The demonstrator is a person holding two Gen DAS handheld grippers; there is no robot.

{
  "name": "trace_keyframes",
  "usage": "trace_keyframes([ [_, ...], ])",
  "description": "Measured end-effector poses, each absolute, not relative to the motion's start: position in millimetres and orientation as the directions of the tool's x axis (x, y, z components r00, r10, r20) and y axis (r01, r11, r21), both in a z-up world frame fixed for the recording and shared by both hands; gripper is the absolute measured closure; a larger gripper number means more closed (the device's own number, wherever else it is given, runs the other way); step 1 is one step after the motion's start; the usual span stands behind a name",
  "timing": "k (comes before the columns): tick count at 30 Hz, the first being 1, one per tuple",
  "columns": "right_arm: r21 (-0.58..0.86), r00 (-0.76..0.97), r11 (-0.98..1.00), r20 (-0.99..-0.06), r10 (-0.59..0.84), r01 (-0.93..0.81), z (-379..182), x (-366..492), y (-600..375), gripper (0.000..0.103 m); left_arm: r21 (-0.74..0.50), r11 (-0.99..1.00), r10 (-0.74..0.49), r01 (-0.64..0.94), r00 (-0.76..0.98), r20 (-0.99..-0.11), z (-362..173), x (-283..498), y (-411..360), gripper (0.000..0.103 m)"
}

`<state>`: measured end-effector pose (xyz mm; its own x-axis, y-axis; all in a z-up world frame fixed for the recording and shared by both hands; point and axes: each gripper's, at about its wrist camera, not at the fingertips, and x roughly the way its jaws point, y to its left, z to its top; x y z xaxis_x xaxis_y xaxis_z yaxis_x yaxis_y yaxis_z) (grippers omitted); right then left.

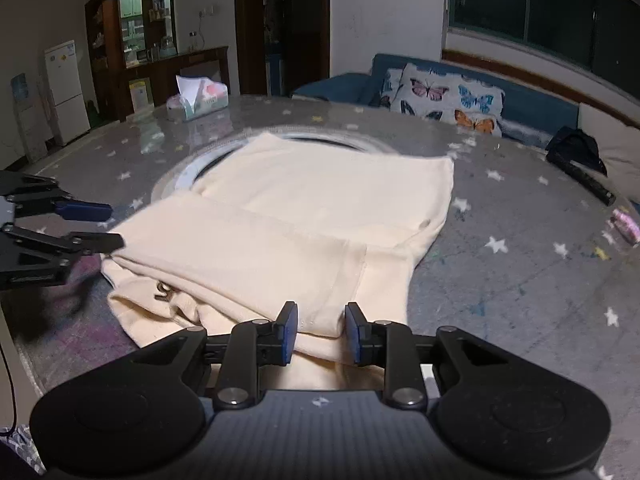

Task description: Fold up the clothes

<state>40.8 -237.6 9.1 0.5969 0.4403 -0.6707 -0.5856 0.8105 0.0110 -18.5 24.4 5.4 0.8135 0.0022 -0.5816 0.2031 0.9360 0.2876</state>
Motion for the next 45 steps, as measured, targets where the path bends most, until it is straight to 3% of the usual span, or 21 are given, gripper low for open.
trace_keyframes([
  [4, -0.013, 0.599, 0.801, -0.671, 0.437, -0.599, 12, 35, -240, 0.072, 0.356, 0.900, -0.012, 0.251, 0.832, -0.555, 10, -35, 17, 0.050],
  [11, -0.031, 0.597, 0.792, -0.676, 0.433, -0.610, 20, 26, -248, 0.062, 0.436, 0.800, -0.137, 0.412, 0.833, -0.535, 1, -48, -16, 0.049],
  [15, -0.072, 0.598, 0.770, -0.677, 0.429, -0.634, 25, 17, -249, 0.048, 0.448, 0.770, -0.180, 0.454, 0.829, -0.530, -7, -44, -32, 0.049],
  [16, -0.084, 0.597, 0.761, -0.677, 0.430, -0.644, 26, 15, -250, 0.045, 0.447, 0.766, -0.192, 0.462, 0.828, -0.527, -8, -43, -35, 0.050],
  [18, -0.107, 0.592, 0.740, -0.681, 0.432, -0.664, 28, 11, -250, 0.042, 0.428, 0.775, -0.206, 0.465, 0.826, -0.525, -6, -38, -35, 0.066],
  [20, -0.126, 0.584, 0.717, -0.684, 0.438, -0.685, 30, 7, -250, 0.032, 0.401, 0.791, -0.215, 0.462, 0.824, -0.525, -4, -31, -33, 0.084],
  [23, -0.165, 0.575, 0.671, -0.682, 0.452, -0.723, 30, 1, -246, 0.029, 0.336, 0.834, -0.221, 0.439, 0.822, -0.525, 6, -18, -25, 0.092],
  [30, -0.267, 0.581, 0.569, -0.652, 0.488, -0.778, 20, 2, -222, 0.028, 0.229, 0.889, -0.225, 0.396, 0.815, -0.534, 23, 11, -10, 0.098],
  [32, -0.269, 0.576, 0.561, -0.653, 0.491, -0.783, 15, 10, -215, 0.033, 0.221, 0.894, -0.221, 0.390, 0.812, -0.540, 24, 15, -7, 0.098],
  [35, -0.250, 0.556, 0.556, -0.672, 0.489, -0.792, 8, 22, -211, 0.050, 0.209, 0.901, -0.214, 0.380, 0.809, -0.548, 25, 21, -3, 0.095],
  [39, -0.223, 0.542, 0.557, -0.665, 0.514, -0.800, 12, 26, -212, 0.060, 0.216, 0.896, -0.216, 0.389, 0.805, -0.553, 26, 6, 7, 0.094],
  [40, -0.214, 0.540, 0.559, -0.660, 0.522, -0.801, 14, 27, -213, 0.064, 0.219, 0.891, -0.221, 0.397, 0.803, -0.554, 27, 0, 10, 0.088],
  [41, -0.204, 0.537, 0.562, -0.658, 0.528, -0.802, 17, 28, -214, 0.066, 0.226, 0.886, -0.225, 0.405, 0.802, -0.554, 27, -6, 11, 0.072],
  [43, -0.187, 0.533, 0.569, -0.656, 0.534, -0.801, 20, 30, -215, 0.071, 0.251, 0.868, -0.237, 0.428, 0.802, -0.548, 26, -20, 11, 0.055],
  [45, -0.163, 0.523, 0.576, -0.659, 0.541, -0.801, 22, 32, -215, 0.080, 0.280, 0.844, -0.252, 0.459, 0.798, -0.548, 24, -33, 7, 0.048],
])
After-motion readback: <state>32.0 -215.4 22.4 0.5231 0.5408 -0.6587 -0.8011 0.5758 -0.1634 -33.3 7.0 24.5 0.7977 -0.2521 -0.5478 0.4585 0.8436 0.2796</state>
